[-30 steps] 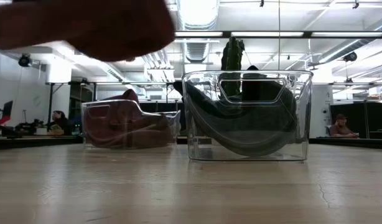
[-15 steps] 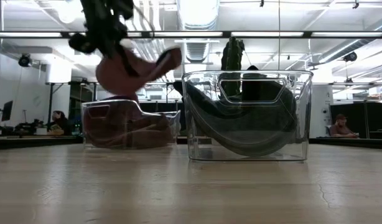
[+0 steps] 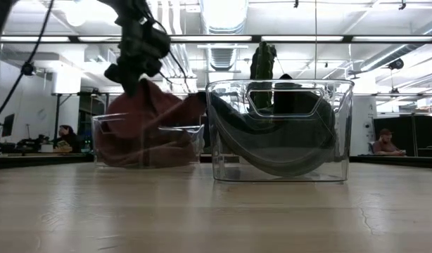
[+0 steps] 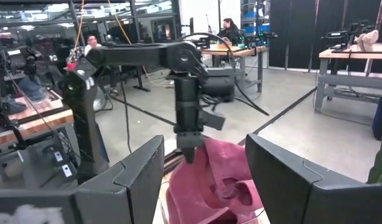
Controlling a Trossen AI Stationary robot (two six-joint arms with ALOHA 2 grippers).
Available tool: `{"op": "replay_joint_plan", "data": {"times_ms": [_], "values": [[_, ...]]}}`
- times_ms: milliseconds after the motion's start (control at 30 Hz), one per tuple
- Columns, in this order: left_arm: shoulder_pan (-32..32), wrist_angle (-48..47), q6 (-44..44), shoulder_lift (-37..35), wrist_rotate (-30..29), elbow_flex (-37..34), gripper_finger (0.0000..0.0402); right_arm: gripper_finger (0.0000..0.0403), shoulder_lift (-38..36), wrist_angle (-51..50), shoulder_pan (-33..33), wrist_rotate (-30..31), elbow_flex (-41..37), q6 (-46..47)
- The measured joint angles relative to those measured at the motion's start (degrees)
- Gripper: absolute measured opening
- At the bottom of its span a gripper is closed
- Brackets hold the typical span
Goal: Pick & Place hat
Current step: Put the red cap into the top transparent bin, then return to Home Position
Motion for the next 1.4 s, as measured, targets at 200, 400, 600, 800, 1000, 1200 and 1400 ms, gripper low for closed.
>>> {"op": "replay_joint_plan", "data": {"times_ms": [200, 400, 600, 800, 1000, 1200, 1400], "values": [[-0.01, -0.12, -2.21, 4.85, -2.20, 1.92, 0.0017, 0.0221, 0.00, 0.18, -0.02, 0.38, 0.00, 1.00], [-0.01, -0.59, -0.54, 7.59, -2.86, 1.63, 0.0048, 0.0221, 0.00, 0.10, -0.02, 0.37, 0.00, 0.79], [-0.01, -0.84, 0.93, 6.36, -7.41, 1.63, 0.0116, 0.0221, 0.00, -0.11, -0.04, 0.35, 0.00, 0.76], [-0.02, 1.01, -1.29, 2.13, -22.05, 1.63, 0.0153, 0.0221, 0.00, -0.31, -0.04, 0.37, 0.00, -0.89], [-0.30, 2.18, -5.52, -2.47, -15.13, 1.98, 0.0155, 0.0221, 0.00, -0.77, -0.20, 0.37, 0.00, -2.26], [-0.97, 7.20, -10.29, -8.46, -3.33, 1.70, 0.0156, 0.0221, 0.04, -1.97, -0.55, 0.36, 0.00, -2.11], [-3.11, 13.83, -12.50, -14.38, 5.89, 0.67, 0.0145, 0.0160, -0.75, -5.61, -3.14, -12.57, 0.00, 7.01]]}}
